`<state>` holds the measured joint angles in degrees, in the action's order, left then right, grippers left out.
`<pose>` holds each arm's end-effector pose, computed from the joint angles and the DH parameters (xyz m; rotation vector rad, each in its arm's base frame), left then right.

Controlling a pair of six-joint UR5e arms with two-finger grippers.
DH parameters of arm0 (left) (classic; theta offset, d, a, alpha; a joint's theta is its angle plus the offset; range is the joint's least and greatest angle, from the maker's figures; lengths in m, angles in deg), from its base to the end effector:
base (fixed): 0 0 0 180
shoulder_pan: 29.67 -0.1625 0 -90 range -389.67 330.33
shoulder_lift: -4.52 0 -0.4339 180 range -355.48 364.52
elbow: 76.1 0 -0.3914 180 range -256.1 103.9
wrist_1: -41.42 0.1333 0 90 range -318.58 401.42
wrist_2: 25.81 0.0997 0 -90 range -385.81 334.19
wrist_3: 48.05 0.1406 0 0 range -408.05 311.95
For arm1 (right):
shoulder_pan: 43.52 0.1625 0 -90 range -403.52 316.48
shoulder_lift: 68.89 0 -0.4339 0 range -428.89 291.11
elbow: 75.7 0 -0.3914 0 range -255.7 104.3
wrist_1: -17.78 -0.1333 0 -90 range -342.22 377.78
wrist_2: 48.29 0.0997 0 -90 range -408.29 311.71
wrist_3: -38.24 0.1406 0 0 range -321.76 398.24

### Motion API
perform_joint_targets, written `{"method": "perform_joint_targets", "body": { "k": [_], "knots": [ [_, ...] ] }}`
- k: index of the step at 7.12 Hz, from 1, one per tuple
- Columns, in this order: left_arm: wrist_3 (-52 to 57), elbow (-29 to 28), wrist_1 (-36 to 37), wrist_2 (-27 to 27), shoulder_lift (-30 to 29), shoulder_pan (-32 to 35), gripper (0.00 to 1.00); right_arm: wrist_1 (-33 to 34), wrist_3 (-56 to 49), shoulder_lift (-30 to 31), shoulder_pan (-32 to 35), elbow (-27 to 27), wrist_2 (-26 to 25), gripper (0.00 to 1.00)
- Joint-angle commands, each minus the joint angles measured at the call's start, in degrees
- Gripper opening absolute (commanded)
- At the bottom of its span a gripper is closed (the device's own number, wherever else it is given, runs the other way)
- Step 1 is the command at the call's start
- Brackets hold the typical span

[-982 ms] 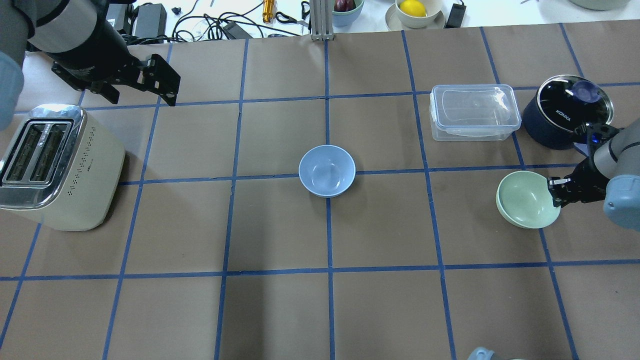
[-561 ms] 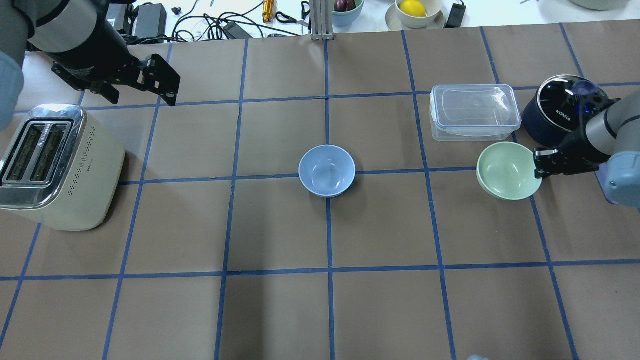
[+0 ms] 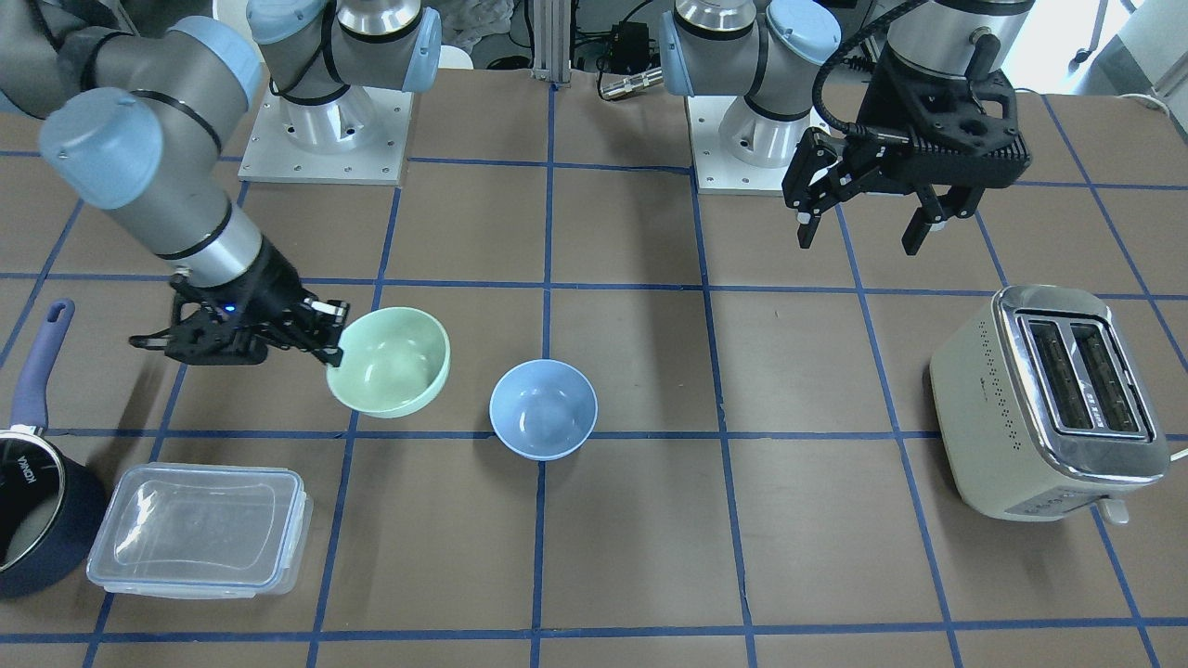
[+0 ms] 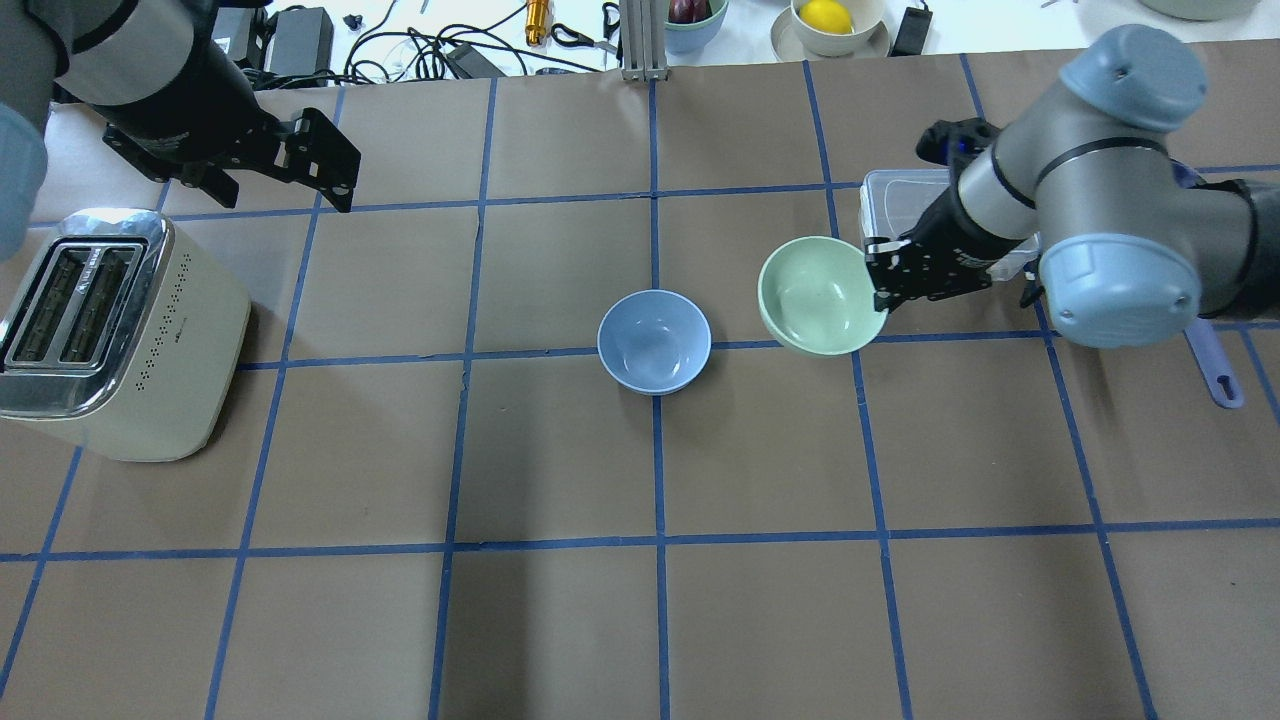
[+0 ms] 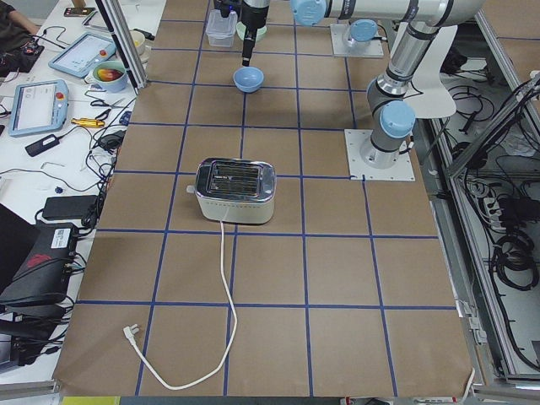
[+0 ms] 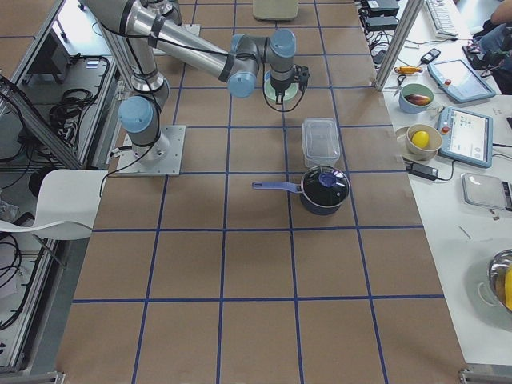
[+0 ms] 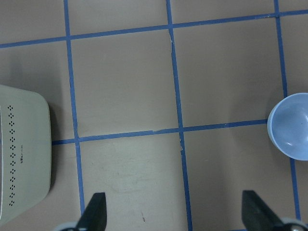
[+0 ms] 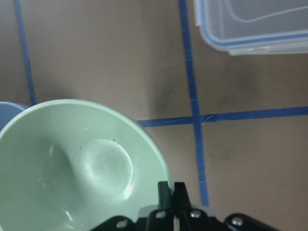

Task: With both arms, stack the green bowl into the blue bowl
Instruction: 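Carry the pale green bowl with the right gripper over the light blue bowl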

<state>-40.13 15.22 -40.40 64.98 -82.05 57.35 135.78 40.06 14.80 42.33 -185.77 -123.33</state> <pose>-0.1058 -0.4946 0.4895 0.1316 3.0958 -0.2757 0.1328 -0.5128 0.2869 0.1447 2.8771 -0.0484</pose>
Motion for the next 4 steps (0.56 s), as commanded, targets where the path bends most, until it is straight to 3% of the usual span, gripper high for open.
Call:
{"method": "perform_joint_targets", "body": {
  "k": [1,2,4],
  "knots": [
    [0.0,0.0,0.0,0.0,0.0,0.0,1.0,3.2,12.1,-2.8,9.9,1.5,0.5,0.0],
    [0.0,0.0,0.0,0.0,0.0,0.0,1.0,7.9,16.2,-6.2,12.4,2.7,-0.4,0.0],
    [0.0,0.1,0.0,-0.1,0.0,0.0,1.0,10.6,20.4,-11.6,16.6,4.9,-3.4,0.0]
  ]
}}
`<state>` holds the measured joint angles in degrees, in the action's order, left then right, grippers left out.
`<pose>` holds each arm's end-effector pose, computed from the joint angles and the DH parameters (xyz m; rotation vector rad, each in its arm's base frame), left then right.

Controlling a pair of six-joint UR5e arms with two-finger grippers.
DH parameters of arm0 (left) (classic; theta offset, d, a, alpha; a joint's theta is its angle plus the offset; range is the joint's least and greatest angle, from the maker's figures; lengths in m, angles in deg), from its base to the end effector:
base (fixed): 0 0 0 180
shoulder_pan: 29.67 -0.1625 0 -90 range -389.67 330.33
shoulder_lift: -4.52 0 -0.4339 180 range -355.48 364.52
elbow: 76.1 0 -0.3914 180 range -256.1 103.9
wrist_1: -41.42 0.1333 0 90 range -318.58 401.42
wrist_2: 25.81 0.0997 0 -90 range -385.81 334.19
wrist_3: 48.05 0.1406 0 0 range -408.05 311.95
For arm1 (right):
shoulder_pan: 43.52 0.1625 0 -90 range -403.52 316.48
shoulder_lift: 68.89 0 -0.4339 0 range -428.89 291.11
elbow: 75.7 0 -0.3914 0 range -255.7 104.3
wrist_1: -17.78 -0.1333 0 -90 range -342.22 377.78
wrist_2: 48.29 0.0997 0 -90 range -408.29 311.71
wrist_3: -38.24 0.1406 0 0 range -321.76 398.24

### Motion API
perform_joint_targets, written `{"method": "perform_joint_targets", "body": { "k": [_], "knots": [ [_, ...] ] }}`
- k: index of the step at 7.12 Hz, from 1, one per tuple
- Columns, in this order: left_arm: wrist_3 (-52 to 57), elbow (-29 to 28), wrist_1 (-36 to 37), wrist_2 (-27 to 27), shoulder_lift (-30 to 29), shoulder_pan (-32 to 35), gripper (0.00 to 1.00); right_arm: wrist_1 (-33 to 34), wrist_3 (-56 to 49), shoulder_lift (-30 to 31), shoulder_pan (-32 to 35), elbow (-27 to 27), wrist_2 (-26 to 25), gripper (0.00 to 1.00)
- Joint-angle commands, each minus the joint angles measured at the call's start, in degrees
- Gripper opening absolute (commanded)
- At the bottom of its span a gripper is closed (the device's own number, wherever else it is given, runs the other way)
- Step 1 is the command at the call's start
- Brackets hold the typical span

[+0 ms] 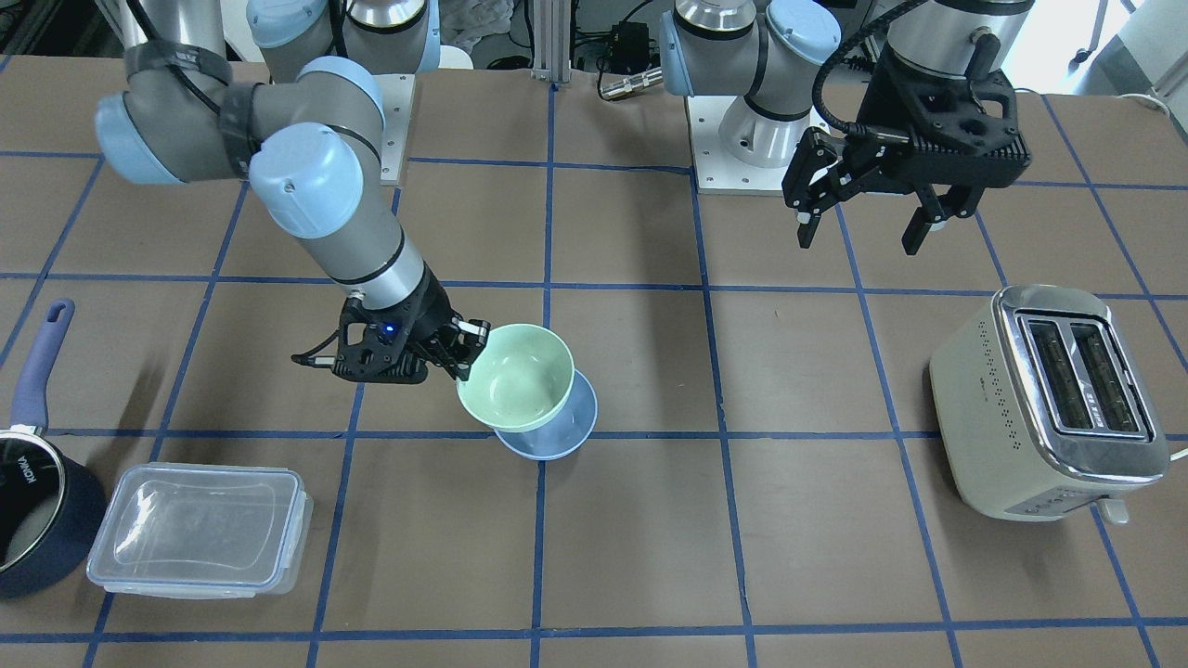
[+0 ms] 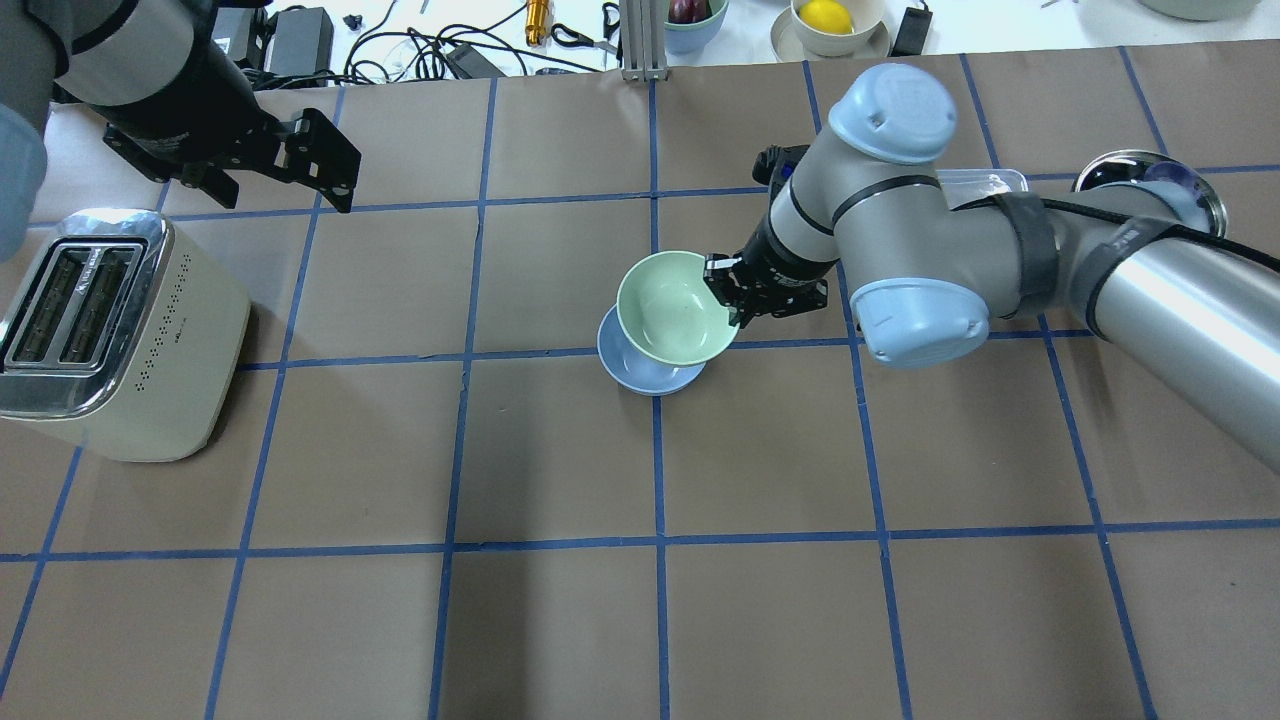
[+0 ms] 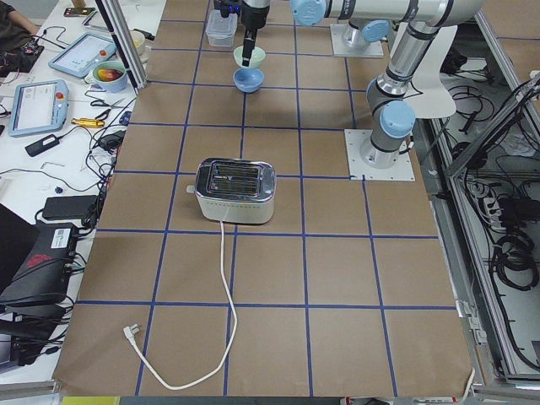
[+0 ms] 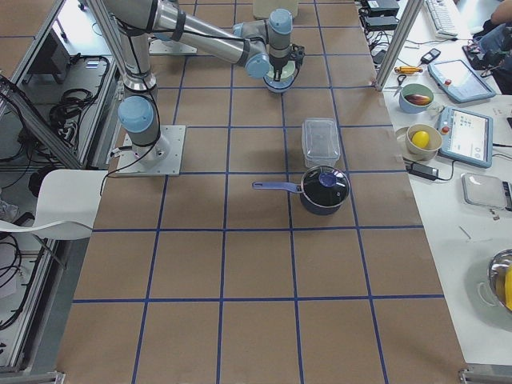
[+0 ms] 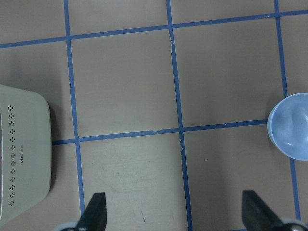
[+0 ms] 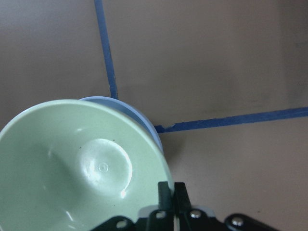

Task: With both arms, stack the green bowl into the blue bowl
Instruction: 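Lower the pale green bowl into the light blue bowl and release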

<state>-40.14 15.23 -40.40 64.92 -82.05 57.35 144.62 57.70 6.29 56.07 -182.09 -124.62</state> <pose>-0.1059 -0.4945 0.4894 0.1315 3.0969 -0.2757 0.2572 -0.5228 0.2530 0.2313 2.8766 -0.0506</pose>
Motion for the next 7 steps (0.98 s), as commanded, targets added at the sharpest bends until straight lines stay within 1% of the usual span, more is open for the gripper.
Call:
{"method": "perform_joint_targets", "body": {
  "k": [1,2,3,4,5,6,7],
  "knots": [
    [0.0,0.0,0.0,0.0,0.0,0.0,1.0,1.7,2.8,-3.6,4.4,0.7,-3.8,0.0],
    [0.0,0.0,0.0,0.1,0.0,0.0,1.0,1.7,2.6,-4.4,4.4,0.7,-3.9,0.0],
    [0.0,0.0,0.0,0.0,0.0,0.0,1.0,1.7,2.5,-4.9,4.4,1.0,-4.1,0.27],
    [0.0,0.0,0.0,0.1,0.0,0.0,1.0,1.1,2.5,-4.3,4.3,1.4,-6.7,0.99],
    [0.0,0.0,0.0,0.1,0.1,-0.1,1.0,-0.5,1.8,-4.0,3.0,2.5,-10.8,1.0],
    [0.0,-0.1,0.0,0.1,0.1,-0.2,1.0,-5.2,1.7,-2.4,2.0,5.4,-11.1,1.0],
    [0.0,-0.1,0.0,0.1,0.0,-0.1,1.0,-13.3,1.5,0.0,0.1,10.3,-11.2,1.0]
  ]
}}
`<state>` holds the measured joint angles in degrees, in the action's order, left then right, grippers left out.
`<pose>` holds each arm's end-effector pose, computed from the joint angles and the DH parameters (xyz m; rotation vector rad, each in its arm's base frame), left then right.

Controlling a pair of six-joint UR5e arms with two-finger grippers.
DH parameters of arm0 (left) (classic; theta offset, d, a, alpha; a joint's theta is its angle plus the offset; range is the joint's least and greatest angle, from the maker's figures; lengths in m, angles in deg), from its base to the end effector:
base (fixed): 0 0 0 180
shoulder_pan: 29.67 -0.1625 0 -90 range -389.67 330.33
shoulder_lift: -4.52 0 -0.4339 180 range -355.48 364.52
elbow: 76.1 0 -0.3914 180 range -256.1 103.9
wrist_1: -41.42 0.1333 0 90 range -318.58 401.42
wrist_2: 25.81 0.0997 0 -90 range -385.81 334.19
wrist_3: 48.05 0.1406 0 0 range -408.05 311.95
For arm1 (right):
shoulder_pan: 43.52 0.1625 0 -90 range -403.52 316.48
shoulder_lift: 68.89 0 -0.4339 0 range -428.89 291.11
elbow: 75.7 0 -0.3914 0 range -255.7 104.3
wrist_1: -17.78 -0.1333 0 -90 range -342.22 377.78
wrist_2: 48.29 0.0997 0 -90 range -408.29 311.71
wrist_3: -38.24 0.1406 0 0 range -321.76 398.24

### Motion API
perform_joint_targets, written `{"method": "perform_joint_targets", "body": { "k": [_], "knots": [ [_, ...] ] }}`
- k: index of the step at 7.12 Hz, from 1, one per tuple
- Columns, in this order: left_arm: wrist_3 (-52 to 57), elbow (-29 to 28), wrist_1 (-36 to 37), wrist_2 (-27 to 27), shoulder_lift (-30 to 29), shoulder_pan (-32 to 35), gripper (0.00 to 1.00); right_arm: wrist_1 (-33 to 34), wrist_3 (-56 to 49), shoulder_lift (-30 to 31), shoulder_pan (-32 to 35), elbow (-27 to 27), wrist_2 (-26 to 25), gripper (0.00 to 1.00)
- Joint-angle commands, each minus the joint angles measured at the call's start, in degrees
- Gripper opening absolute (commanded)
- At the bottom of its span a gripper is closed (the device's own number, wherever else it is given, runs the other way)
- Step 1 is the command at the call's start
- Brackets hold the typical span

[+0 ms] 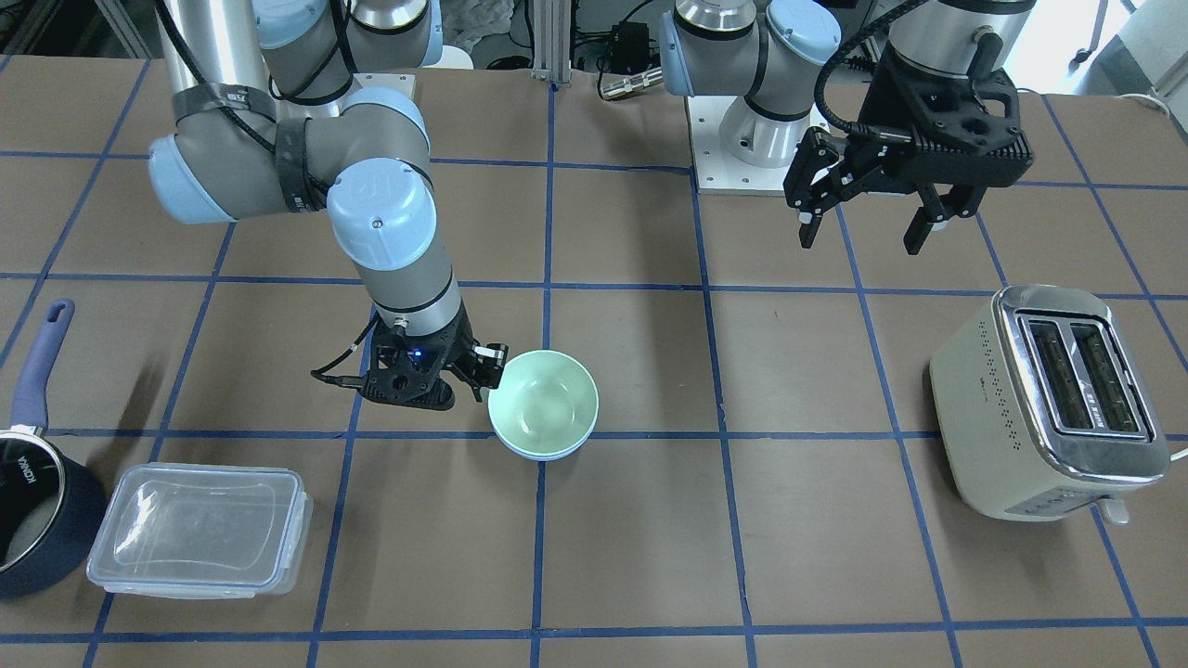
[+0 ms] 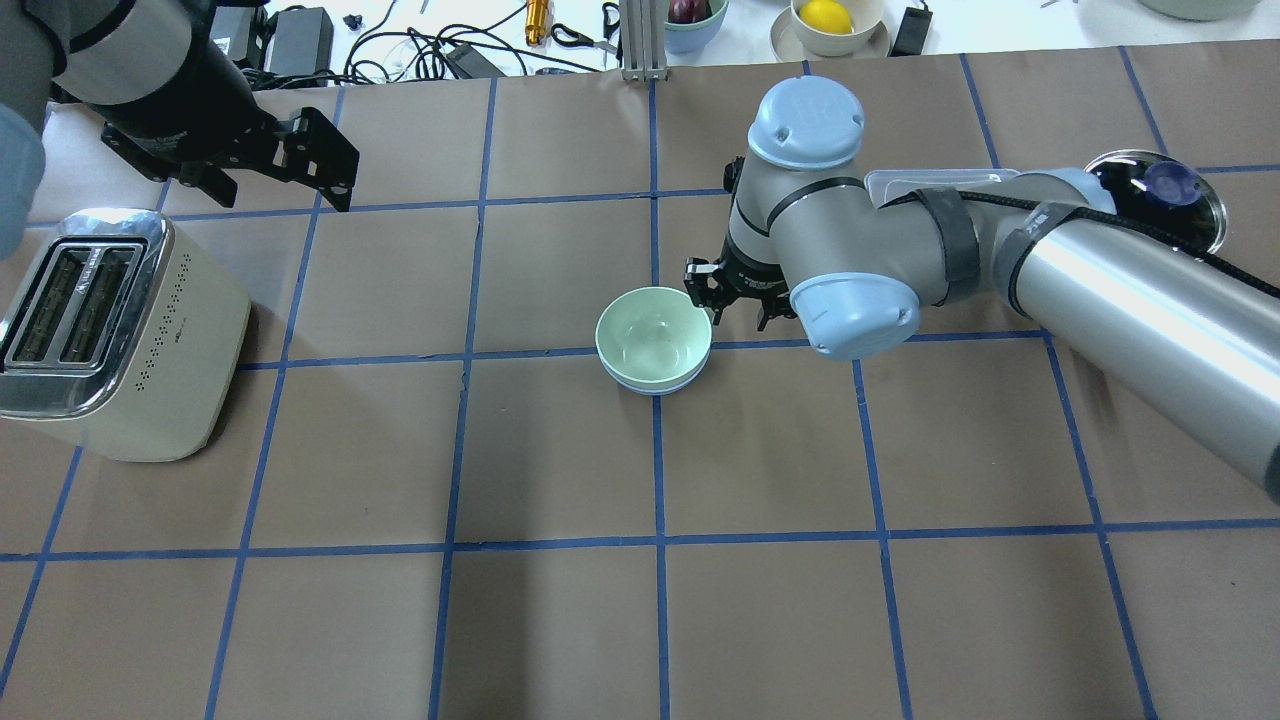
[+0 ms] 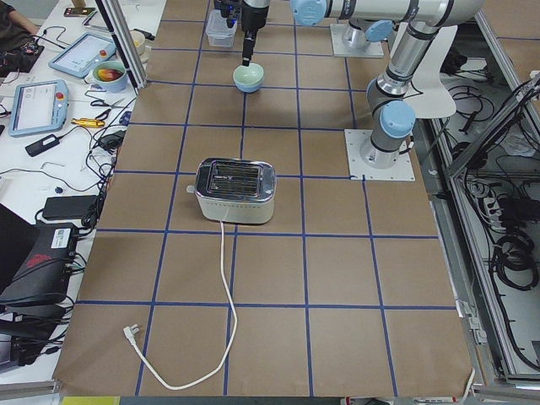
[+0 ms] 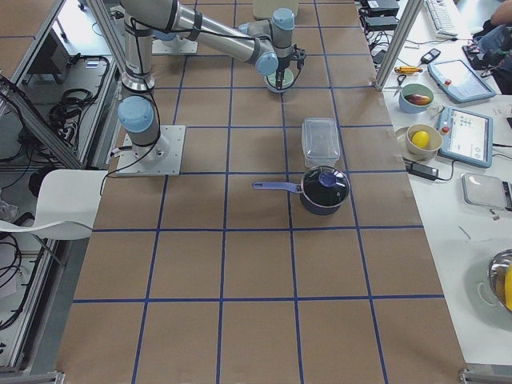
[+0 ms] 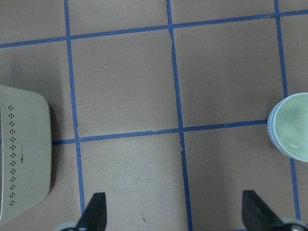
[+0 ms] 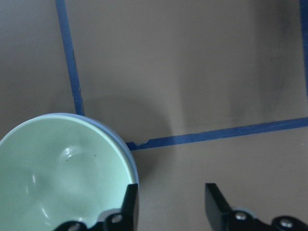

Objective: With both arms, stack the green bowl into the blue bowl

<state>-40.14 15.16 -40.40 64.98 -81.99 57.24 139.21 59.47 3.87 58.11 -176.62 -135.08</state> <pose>-0.1049 -0.4945 0.4906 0.1283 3.0953 -0.2789 0.2554 -0.5408 0.2577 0.2545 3.0606 -0.0597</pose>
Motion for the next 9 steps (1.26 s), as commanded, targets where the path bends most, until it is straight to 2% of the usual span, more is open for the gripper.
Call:
{"method": "perform_joint_targets", "body": {
  "k": [1,3,4,6,7,8,9],
  "knots": [
    [0.0,0.0,0.0,0.0,-0.1,-0.1,1.0,-16.4,-1.4,4.6,-3.3,10.0,-0.7,1.0],
    [0.0,-0.3,0.0,-0.1,-0.1,0.0,1.0,-32.5,-9.0,7.5,-5.1,18.9,-1.9,1.0],
    [0.0,-0.4,0.0,-0.2,-0.2,0.1,1.0,-36.9,-14.1,10.4,-8.4,19.6,-3.8,1.0],
    [0.0,-0.5,-0.1,-0.1,-0.1,0.0,1.0,-37.2,-16.9,15.2,-11.8,17.6,-3.7,1.0],
    [0.0,-0.2,0.0,-0.2,0.0,0.0,1.0,-35.5,-16.5,15.5,-11.7,15.4,-3.6,1.0],
    [0.0,-0.2,0.0,-0.2,-0.1,0.0,1.0,-32.8,-16.7,15.6,-11.7,15.1,-4.1,1.0],
    [0.0,-0.2,0.0,-0.2,-0.1,0.0,1.0,-32.8,-16.7,15.7,-11.6,15.1,-4.1,1.0]
  ]
}}
